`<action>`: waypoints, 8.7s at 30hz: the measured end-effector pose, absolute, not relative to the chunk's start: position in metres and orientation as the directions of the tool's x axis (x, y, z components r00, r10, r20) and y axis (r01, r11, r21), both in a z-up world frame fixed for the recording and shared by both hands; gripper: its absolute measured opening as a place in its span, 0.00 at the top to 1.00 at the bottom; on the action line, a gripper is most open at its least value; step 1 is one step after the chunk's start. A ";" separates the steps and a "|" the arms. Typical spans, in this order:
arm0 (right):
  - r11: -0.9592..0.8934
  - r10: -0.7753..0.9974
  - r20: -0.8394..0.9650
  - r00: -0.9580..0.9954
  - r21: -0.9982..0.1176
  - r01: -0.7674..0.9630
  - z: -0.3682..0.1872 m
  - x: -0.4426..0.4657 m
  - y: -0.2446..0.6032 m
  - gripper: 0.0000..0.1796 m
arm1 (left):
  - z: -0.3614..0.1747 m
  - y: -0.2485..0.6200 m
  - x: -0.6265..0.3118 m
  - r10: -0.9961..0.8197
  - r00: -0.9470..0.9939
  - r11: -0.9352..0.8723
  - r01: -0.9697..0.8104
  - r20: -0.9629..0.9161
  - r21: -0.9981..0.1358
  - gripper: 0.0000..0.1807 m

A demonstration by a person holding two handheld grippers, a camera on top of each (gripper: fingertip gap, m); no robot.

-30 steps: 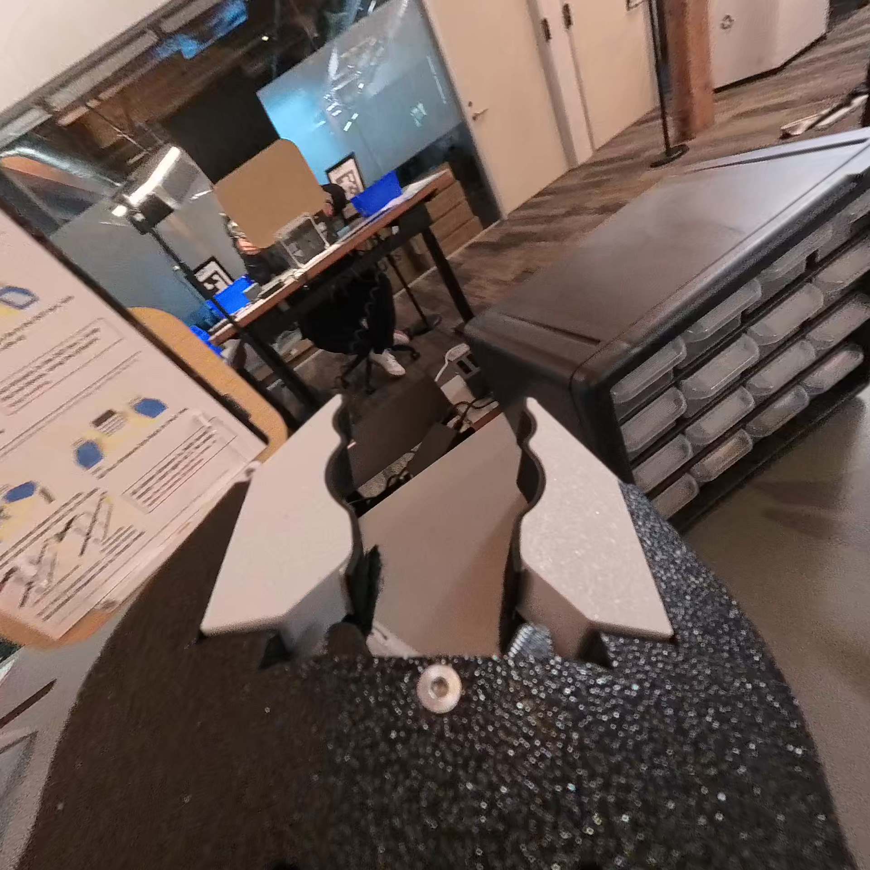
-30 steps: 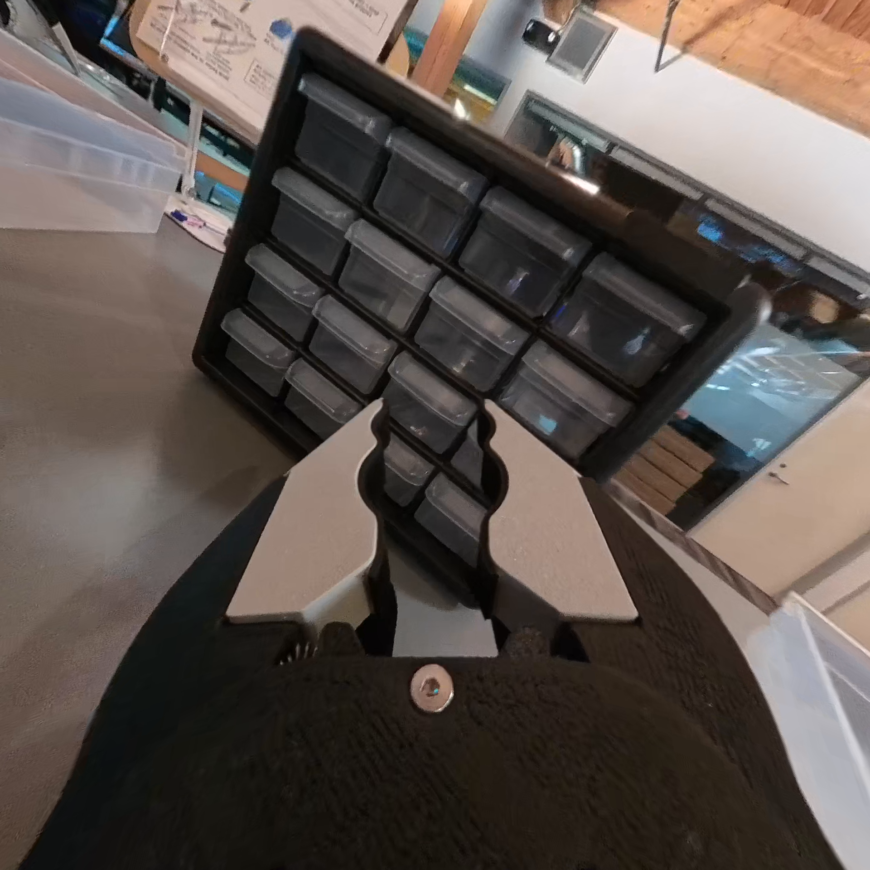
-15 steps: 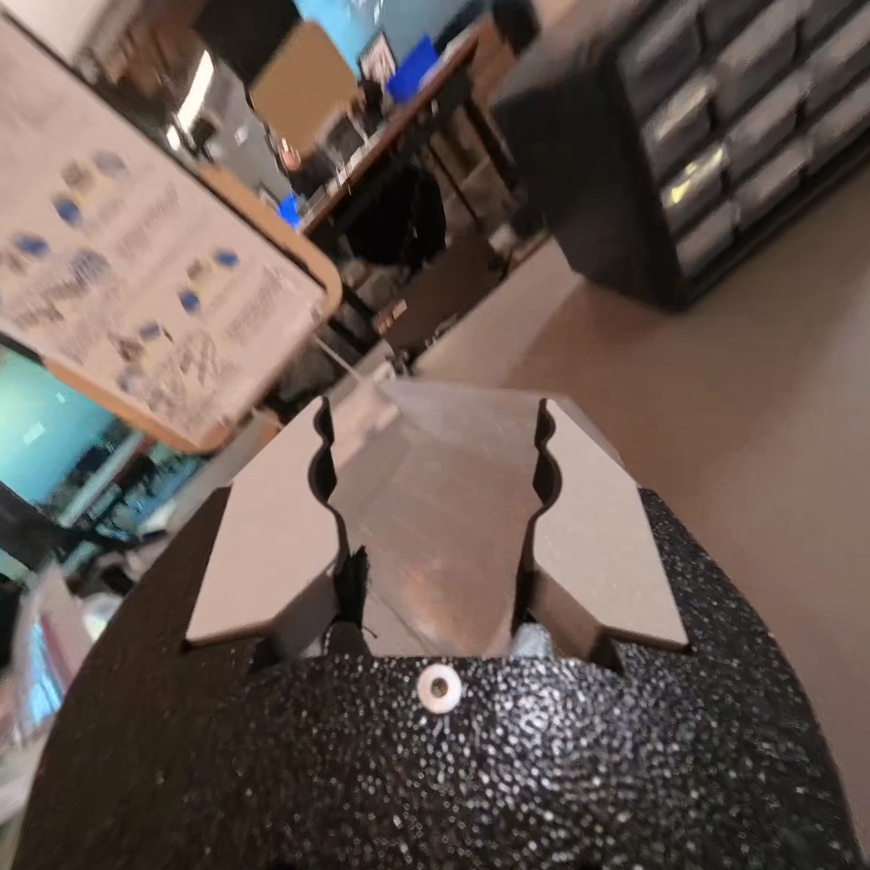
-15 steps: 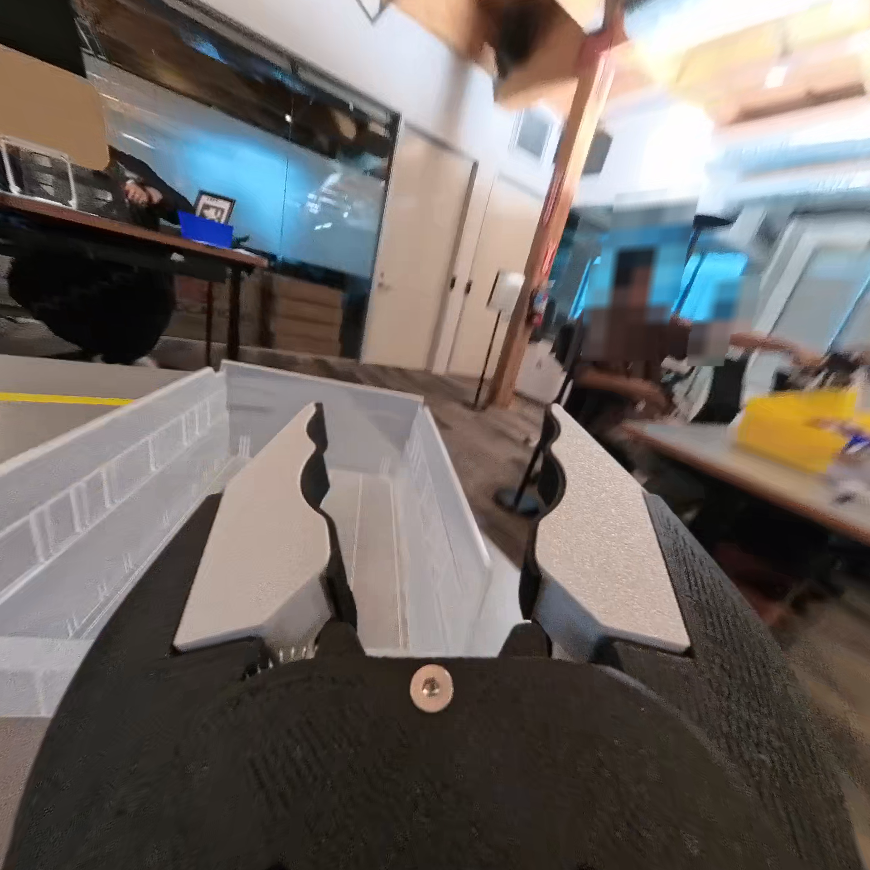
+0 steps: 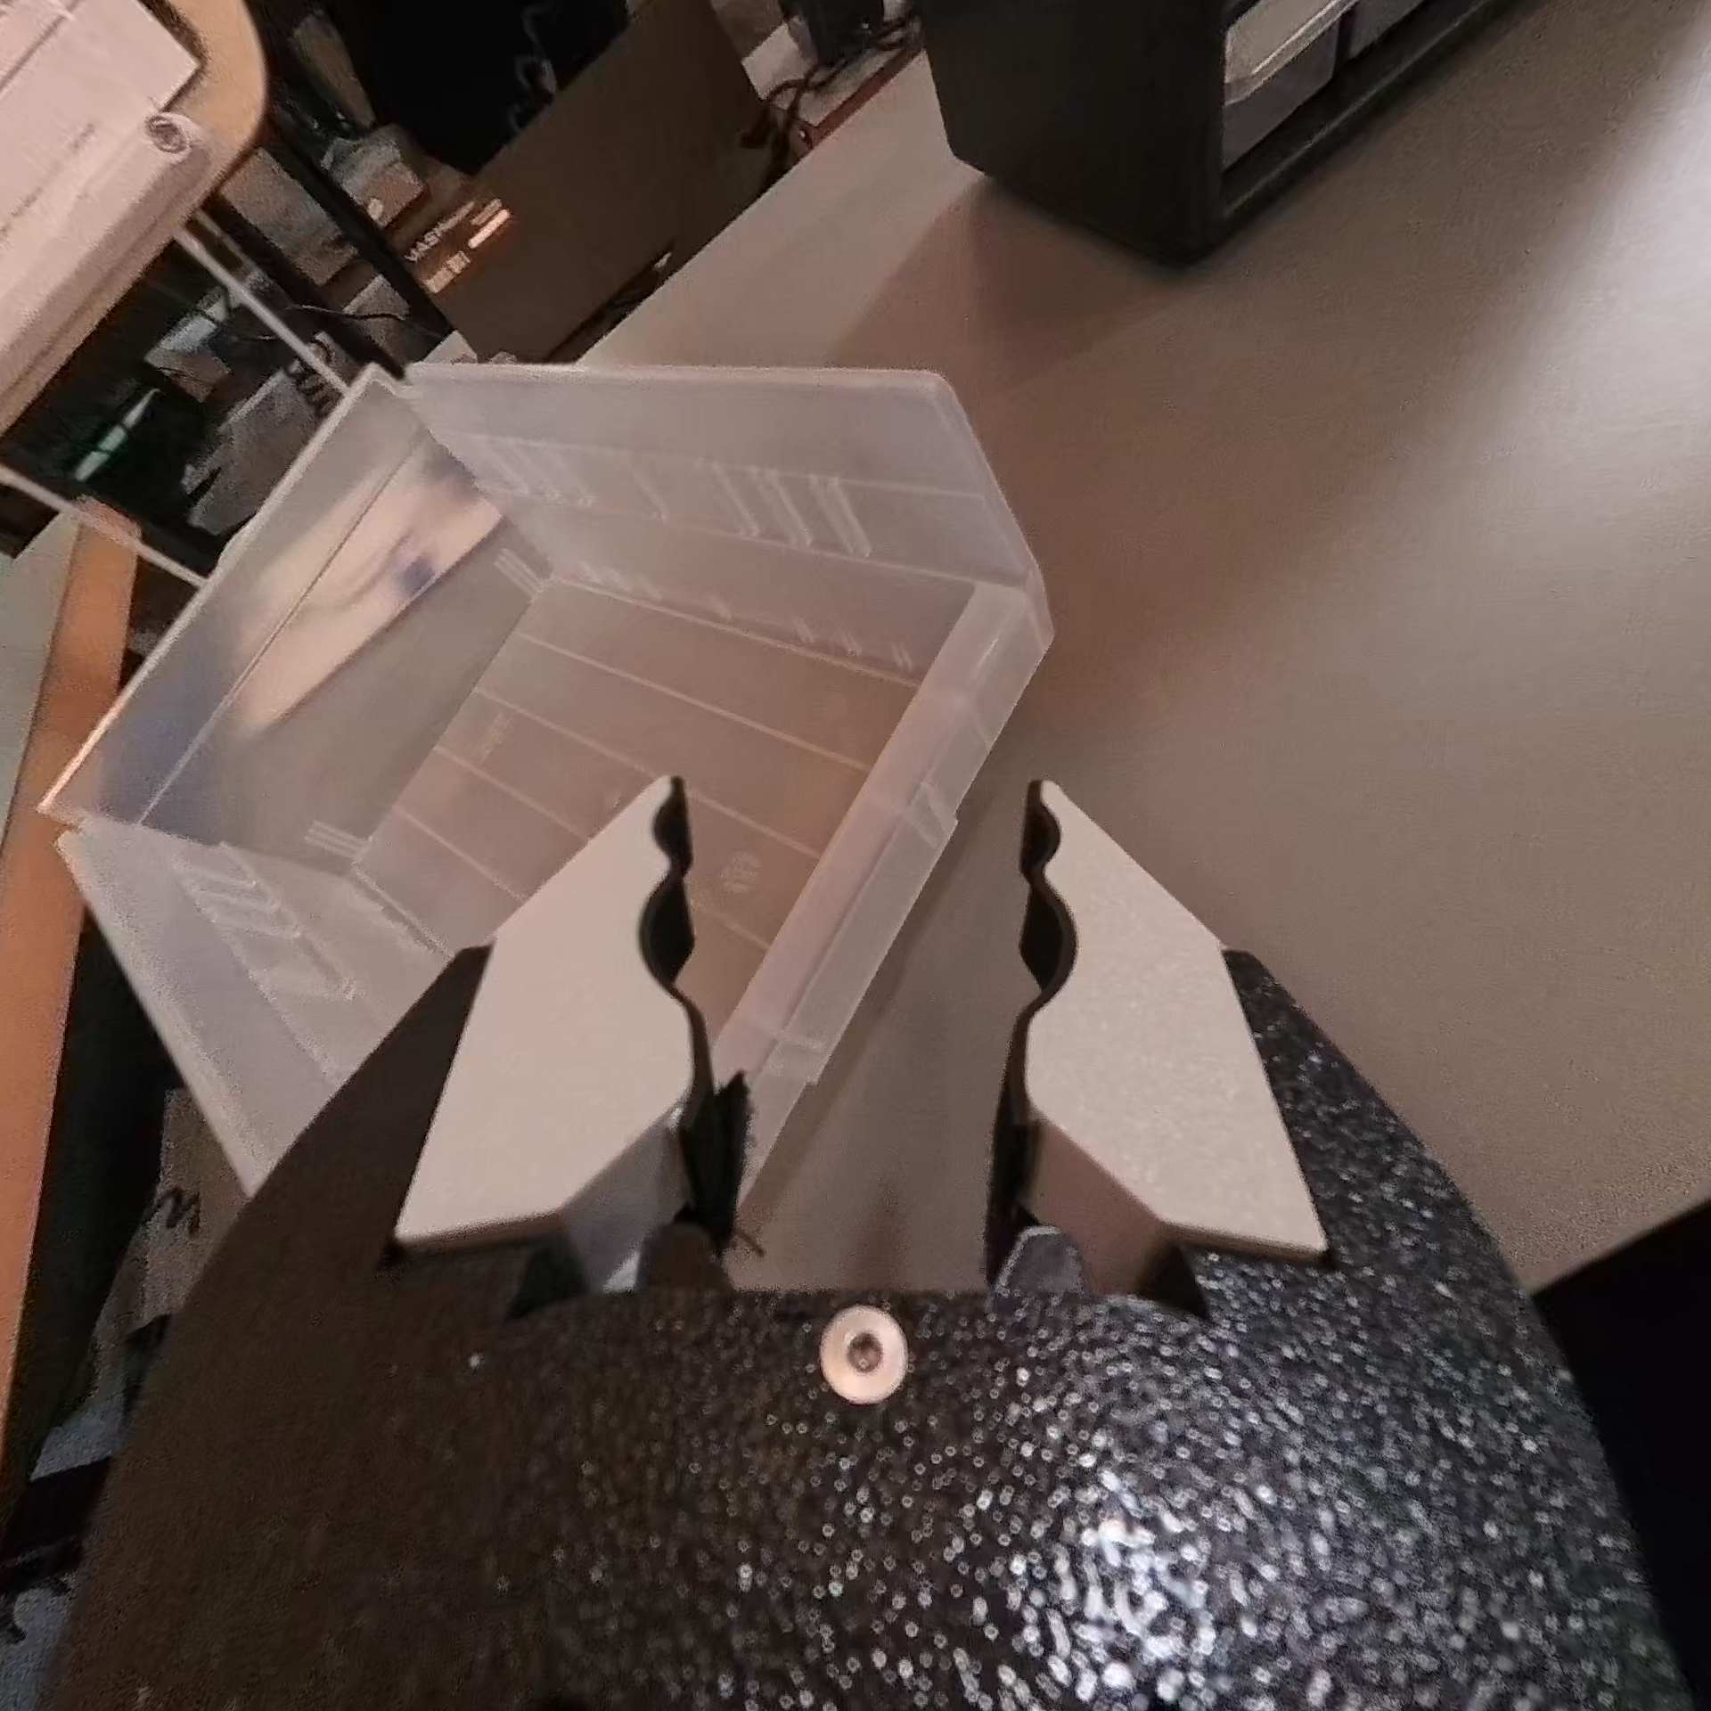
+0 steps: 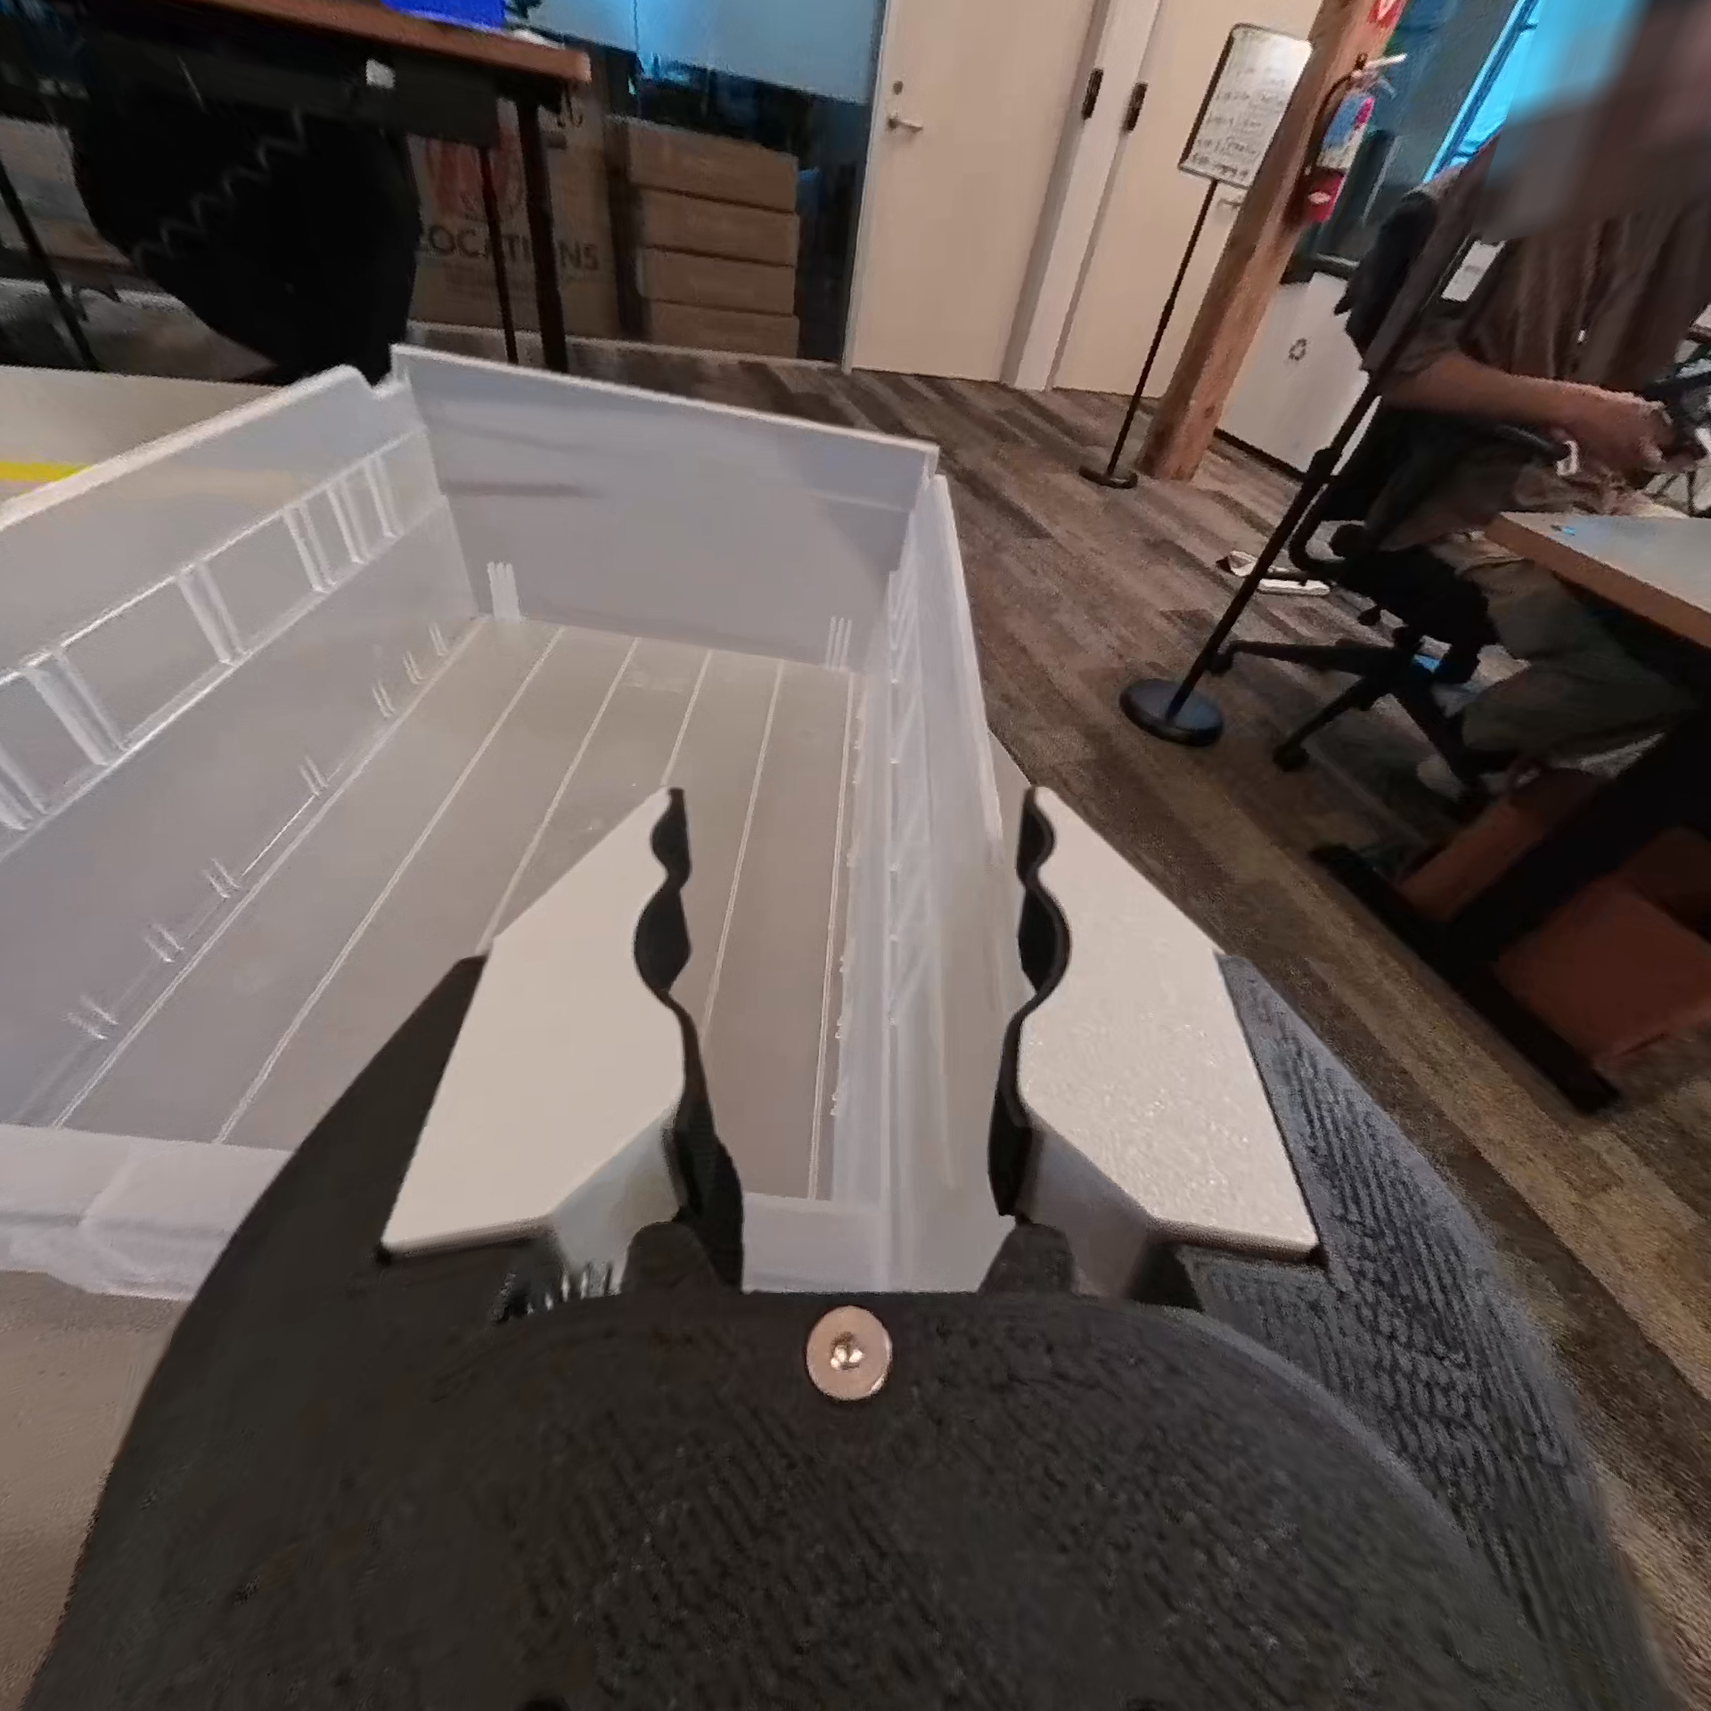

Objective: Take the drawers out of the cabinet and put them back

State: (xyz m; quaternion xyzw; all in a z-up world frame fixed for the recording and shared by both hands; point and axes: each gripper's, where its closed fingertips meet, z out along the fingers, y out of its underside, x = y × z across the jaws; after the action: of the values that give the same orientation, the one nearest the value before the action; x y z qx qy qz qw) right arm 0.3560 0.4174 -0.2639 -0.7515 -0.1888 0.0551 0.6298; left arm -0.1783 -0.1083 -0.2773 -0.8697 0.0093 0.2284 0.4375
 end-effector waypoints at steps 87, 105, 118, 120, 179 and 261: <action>-0.176 0.953 -0.269 -0.143 -0.869 0.462 -0.279 -0.028 0.102 0.98 | -0.200 -0.180 -0.161 0.138 0.591 -0.542 -0.627 -0.795 -0.560 0.84; 0.002 0.998 0.000 -0.058 -1.000 0.029 -0.236 -0.069 0.028 0.69 | -0.115 -0.161 -0.104 0.189 0.473 -0.347 -0.788 -0.861 -0.509 0.85; 0.481 0.505 0.168 0.847 -0.869 -0.115 -0.139 0.288 0.234 0.91 | -0.055 0.030 0.084 -0.092 0.551 0.208 -0.804 -0.829 -0.557 0.84; 0.469 0.429 0.102 0.898 -0.875 -0.125 -0.138 0.330 0.260 0.89 | -0.053 0.062 0.123 -0.157 0.538 0.260 -0.786 -0.828 -0.560 0.84; 0.473 0.736 0.481 0.476 -0.869 0.145 -0.207 0.141 0.200 0.83 | -0.281 -0.094 -0.117 -0.080 0.787 -0.449 -0.576 -0.611 -0.683 0.67; 0.958 -0.004 0.991 0.137 -0.035 0.285 -0.254 -0.098 0.152 0.97 | -0.127 0.147 -0.131 -0.263 0.916 -0.171 -0.353 -0.303 -0.920 0.78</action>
State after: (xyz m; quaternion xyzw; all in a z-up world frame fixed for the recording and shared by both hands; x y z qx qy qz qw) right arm -0.0981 0.1524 -0.2540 -0.1080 -0.6499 -0.0969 0.7461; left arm -0.1310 0.1475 -0.1272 -0.7642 0.2015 0.0368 0.6115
